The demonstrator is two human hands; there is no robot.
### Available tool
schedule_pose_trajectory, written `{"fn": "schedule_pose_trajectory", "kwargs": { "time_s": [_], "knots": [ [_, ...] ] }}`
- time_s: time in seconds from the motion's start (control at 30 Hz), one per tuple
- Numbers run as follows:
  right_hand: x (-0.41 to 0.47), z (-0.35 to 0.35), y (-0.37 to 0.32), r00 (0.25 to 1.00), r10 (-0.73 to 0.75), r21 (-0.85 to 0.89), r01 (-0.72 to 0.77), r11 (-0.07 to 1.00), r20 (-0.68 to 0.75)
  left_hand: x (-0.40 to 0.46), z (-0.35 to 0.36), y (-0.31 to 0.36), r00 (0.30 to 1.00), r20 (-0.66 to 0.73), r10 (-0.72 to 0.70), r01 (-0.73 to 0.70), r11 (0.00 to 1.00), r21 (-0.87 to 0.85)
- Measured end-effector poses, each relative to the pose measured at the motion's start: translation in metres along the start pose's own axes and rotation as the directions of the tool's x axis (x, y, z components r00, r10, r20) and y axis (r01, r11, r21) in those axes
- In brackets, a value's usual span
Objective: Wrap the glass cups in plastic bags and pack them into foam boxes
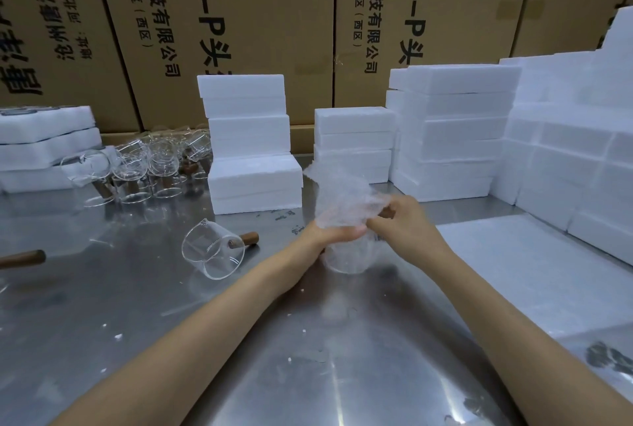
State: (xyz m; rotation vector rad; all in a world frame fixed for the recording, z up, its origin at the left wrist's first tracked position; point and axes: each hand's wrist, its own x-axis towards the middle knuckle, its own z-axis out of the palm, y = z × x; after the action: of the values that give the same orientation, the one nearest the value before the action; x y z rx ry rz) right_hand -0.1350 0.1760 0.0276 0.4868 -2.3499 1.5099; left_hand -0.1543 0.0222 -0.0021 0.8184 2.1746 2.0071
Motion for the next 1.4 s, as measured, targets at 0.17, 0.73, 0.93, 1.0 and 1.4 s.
{"fn": "schedule_pose_trajectory", "kwargs": {
  "time_s": [0.17,0.73,0.93,1.0,1.4],
  "knots": [
    [0.002,-0.002,0.004,0.995,0.069,-0.097,-0.062,0.993,0.067,0.002,-0.003,-0.007,0.989,-0.139,-0.059,0.05,0.996,-0.068],
    [0.0,-0.012,0.0,0.98,0.039,0.049,-0.049,0.998,0.193,0.004,-0.01,0.016,0.994,0.008,-0.113,0.109,0.975,0.195],
    [0.002,-0.006,0.003,0.989,0.045,-0.217,-0.014,0.976,0.138,-0.004,-0.007,0.039,0.951,-0.184,0.248,-0.192,0.942,0.275],
    [0.001,-0.005,0.0,0.99,0.007,-0.245,0.027,0.969,0.138,-0.012,0.001,0.038,0.898,-0.062,0.436,-0.339,0.774,0.534],
    [-0.001,-0.011,-0.006,0.997,-0.01,-0.106,0.018,0.994,0.077,-0.014,0.007,0.017,0.887,0.186,0.423,-0.29,0.195,0.937]
  ]
}}
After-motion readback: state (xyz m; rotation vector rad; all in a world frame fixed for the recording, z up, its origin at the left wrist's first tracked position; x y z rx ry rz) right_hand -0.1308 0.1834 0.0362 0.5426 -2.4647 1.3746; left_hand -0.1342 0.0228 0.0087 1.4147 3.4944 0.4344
